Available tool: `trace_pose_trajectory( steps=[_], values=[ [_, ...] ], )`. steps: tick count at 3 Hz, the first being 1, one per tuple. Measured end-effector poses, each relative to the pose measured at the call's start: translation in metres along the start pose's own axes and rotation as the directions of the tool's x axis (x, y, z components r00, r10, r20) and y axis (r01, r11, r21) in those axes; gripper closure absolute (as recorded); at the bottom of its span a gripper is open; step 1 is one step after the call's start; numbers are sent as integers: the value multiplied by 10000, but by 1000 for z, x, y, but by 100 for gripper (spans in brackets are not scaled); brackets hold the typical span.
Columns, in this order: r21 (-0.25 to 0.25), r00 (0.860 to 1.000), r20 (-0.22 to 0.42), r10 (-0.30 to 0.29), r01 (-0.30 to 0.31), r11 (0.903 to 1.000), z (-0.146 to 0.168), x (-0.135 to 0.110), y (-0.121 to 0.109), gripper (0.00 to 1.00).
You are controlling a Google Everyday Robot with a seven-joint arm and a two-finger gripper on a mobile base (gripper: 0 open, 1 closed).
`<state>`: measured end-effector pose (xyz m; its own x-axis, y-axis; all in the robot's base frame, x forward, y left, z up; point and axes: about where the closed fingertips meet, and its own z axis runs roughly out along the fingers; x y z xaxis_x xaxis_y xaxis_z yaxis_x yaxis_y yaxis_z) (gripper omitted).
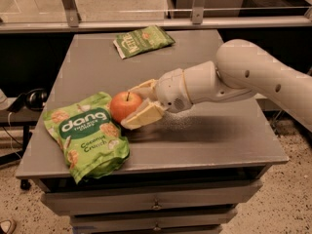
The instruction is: Move apple near green rice chip bag
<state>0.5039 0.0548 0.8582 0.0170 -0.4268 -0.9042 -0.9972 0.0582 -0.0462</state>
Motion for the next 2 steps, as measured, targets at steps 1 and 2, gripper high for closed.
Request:
trace_pose_trajectory(
  steps=[1,2],
  values=[
    [-363,9936,-188,-1114,1107,9932,15,-4,16,58],
    [-455,9749,-443,-2183,2163,9753,19,-8,20,34]
  ],
)
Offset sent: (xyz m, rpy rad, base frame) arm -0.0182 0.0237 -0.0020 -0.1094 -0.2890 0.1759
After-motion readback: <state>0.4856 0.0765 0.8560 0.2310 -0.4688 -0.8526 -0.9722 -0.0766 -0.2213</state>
